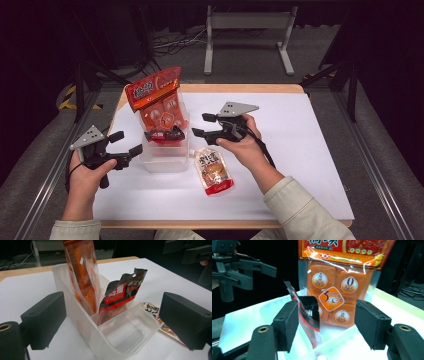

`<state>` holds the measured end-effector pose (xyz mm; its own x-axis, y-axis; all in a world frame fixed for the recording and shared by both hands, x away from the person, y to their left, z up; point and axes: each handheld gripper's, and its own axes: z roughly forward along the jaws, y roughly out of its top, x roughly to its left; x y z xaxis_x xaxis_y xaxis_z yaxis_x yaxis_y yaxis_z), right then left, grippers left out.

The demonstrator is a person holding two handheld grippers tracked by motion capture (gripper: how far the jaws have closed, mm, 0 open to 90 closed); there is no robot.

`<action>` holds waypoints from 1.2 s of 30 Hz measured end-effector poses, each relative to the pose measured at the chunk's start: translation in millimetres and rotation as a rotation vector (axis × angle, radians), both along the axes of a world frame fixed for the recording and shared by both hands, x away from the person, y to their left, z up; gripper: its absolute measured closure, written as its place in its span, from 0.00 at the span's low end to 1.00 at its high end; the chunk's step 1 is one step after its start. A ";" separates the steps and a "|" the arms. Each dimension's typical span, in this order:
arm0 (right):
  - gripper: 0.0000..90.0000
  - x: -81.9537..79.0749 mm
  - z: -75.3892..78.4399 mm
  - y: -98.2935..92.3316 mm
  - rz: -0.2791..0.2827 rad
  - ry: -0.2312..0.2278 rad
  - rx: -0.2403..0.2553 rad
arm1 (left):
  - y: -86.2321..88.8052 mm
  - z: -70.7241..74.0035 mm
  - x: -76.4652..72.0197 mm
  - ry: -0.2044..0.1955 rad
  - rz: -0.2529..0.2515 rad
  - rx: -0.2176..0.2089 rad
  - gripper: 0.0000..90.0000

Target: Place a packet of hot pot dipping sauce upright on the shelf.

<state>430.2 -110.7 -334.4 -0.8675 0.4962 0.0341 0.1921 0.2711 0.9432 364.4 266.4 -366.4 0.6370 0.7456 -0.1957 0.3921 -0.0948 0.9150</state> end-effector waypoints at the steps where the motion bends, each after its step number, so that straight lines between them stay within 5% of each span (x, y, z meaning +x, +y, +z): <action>1: 0.41 -0.7 1.2 -4.0 0.006 0.006 0.002 | -0.5 0.1 0.2 -0.001 0.000 -0.001 0.09; 17: 0.44 -9.4 0.0 -35.1 0.073 0.068 -0.042 | -0.6 -0.4 -0.3 0.004 -0.006 0.005 0.09; 36: 0.31 -3.6 -13.5 -48.7 0.129 0.126 -0.125 | -1.0 0.1 0.6 0.003 -0.023 0.012 0.09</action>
<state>426.6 -159.4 -348.0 -0.9171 0.3881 0.0915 0.2624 0.4145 0.8714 365.0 265.4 -366.3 0.6533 0.7331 -0.1894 0.3928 -0.1143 0.9125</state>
